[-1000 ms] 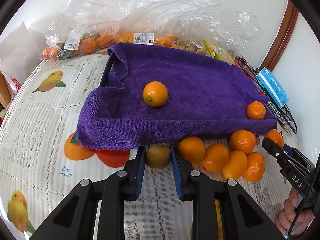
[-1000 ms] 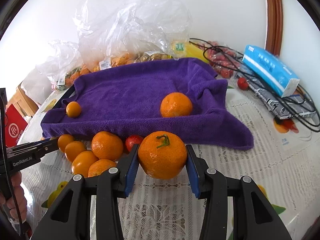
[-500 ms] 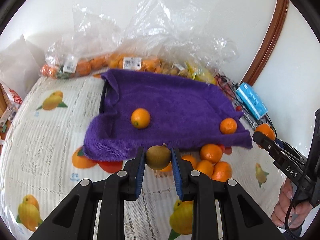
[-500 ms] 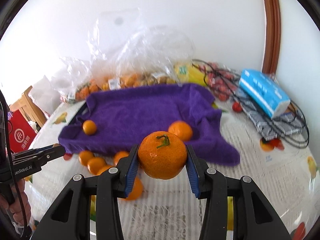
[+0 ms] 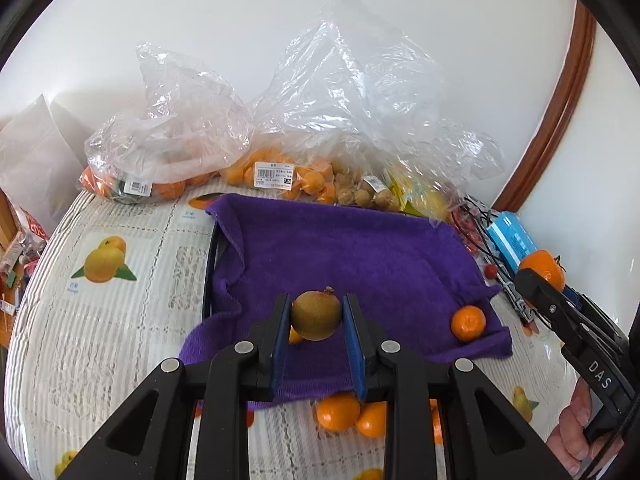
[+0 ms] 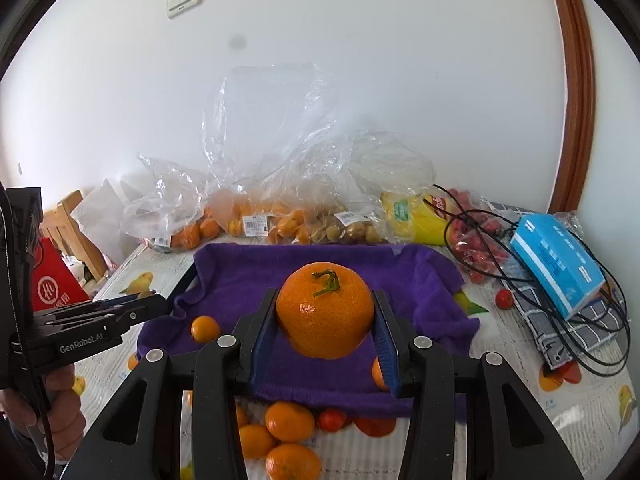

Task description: Organize fruits

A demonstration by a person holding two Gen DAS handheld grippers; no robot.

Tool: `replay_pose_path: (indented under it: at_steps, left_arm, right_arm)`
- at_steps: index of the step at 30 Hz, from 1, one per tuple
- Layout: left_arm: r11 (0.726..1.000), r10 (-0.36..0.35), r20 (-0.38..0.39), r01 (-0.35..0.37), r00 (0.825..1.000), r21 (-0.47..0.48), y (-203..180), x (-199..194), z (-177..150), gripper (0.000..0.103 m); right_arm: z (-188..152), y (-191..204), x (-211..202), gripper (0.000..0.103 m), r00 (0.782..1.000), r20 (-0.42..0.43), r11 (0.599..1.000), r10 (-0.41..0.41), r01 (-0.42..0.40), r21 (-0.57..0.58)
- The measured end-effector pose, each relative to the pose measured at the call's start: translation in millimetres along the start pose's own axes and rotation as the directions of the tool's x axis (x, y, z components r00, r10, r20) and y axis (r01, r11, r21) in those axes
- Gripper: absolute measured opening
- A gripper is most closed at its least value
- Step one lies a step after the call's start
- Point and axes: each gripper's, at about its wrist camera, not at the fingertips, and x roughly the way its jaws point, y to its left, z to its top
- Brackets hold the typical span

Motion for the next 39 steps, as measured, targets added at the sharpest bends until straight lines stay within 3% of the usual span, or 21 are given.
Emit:
replay_pose_path:
  at_steps: [6,13,21,39]
  left_arm:
    - [1.0,0.014,-0.006,-0.014,1.0,0.0,3.4,19.4,5.2,0.025]
    - [1.0,0.01,-0.051,-0.01,0.999,-0.013,13.1,39.3,-5.4,0.025]
    - [1.0,0.012,-0.033,-0.012,0.999,0.019,6.7,38.0,-9.7,0.025]
    - [0.999,0.016,-0.061,-0.018,0.998,-0.037,17.2,45.8,-10.4,0.025]
  right_arm:
    - [1.3,-0.6,16.5,0.044,1.0,0.01,1.0,0.022,-0.022,0.011]
    - [-20.9,-8.7,47.1,0.044,0.997,-0.074,1.0,0.022,-0.02,0.018]
    - [-27.1,-11.8,55.4,0.044,0.998,-0.068,1.0,0.012,-0.012,0.012]
    - [-39.1,-7.0,78.5,0.044,0.989,-0.149,1.0,-0.004,0.002,-0.008]
